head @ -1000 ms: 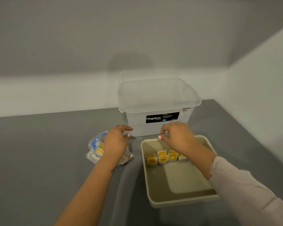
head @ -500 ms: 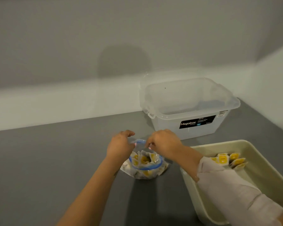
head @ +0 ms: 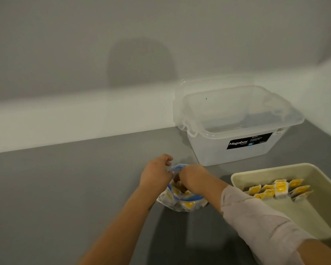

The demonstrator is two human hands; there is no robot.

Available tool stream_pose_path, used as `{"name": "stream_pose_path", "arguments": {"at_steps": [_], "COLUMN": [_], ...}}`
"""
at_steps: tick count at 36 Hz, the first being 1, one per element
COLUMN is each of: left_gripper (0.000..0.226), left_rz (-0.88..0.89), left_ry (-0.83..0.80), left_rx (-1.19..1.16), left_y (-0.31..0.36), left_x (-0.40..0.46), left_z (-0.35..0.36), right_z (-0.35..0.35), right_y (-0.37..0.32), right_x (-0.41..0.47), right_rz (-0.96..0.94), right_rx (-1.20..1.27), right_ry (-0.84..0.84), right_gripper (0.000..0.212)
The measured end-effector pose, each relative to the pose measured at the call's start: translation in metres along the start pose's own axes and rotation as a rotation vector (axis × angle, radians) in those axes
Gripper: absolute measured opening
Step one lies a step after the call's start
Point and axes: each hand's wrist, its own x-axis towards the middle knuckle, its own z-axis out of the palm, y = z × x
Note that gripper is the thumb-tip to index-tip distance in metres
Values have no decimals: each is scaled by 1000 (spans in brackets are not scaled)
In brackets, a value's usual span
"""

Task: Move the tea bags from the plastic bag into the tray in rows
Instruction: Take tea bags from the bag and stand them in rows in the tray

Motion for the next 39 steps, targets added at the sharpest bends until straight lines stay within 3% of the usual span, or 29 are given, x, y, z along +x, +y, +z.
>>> {"name": "stream_pose_path", "arguments": {"at_steps": [17,23,32,39], "left_gripper": [38,29,53,30], "left_rz": [-10,10,80,-11], "left_ry": [18,13,148,29], "left_rx": [17,-88,-525,-806], "left_y": [-1,4,16,28], "left_x": [-2,1,-7,-7], "left_z": [0,-5,-13,-16], "right_z": [-11,-17,-30,-34], "right_y": [13,26,30,26], "right_x": [-11,-12,-18,-15], "right_rz": [-89,41,149,104], "right_rx": [-40,349,1059,1454], "right_ry": [169,267,379,414], "right_gripper": [7,6,17,19]}}
